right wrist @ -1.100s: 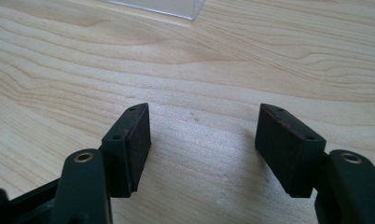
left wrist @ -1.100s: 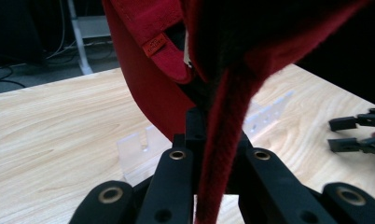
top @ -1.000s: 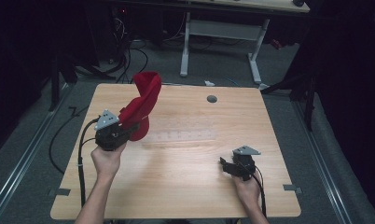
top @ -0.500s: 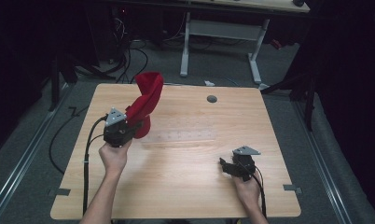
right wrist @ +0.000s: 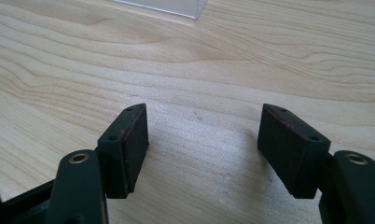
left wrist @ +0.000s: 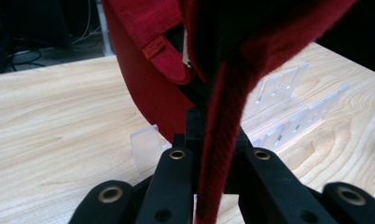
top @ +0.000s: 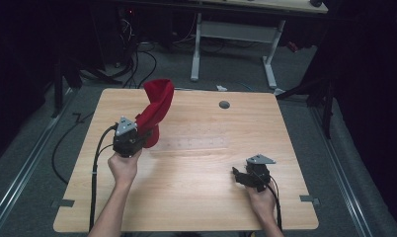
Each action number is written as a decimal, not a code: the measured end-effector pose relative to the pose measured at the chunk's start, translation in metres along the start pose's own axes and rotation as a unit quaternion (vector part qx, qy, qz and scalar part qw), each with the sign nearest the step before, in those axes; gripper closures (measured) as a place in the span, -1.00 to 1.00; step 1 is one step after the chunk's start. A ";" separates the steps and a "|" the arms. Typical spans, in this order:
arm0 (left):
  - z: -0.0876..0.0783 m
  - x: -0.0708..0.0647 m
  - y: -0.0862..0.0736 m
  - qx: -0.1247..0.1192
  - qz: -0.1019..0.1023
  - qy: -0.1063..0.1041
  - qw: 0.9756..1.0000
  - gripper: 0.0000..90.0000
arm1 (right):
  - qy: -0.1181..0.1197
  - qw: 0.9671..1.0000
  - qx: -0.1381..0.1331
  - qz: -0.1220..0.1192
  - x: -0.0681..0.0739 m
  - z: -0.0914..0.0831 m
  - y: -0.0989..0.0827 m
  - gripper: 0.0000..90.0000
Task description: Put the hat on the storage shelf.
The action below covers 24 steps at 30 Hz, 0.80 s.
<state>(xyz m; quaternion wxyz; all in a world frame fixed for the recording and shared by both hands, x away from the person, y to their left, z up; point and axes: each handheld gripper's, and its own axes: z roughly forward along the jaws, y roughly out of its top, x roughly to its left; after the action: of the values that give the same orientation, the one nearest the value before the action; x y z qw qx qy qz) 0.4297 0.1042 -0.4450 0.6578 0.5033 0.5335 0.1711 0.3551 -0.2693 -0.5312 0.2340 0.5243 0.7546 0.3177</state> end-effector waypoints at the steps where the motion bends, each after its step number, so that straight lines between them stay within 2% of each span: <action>1: 0.001 0.001 -0.001 0.000 -0.003 0.001 1.000 0.90 | 0.000 1.000 0.000 0.001 0.000 0.000 0.000 -0.25; 14: 0.004 0.012 -0.010 -0.010 -0.027 0.002 1.000 0.89 | 0.001 1.000 0.001 0.000 0.000 0.000 0.000 -0.25; 19: 0.001 0.015 -0.012 -0.004 -0.037 -0.001 0.999 0.87 | 0.000 1.000 0.000 0.000 0.000 0.000 0.000 -0.25; 24: -0.004 0.017 -0.015 0.007 -0.046 0.006 0.999 0.78 | 0.001 1.000 0.001 0.000 0.000 0.000 0.000 -0.27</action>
<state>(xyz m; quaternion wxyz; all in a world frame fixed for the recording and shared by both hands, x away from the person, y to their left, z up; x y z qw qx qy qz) 0.4281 0.1127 -0.4665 0.6582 0.4817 0.5615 0.1397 0.3547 -0.2689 -0.5312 0.2325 0.5243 0.7554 0.3171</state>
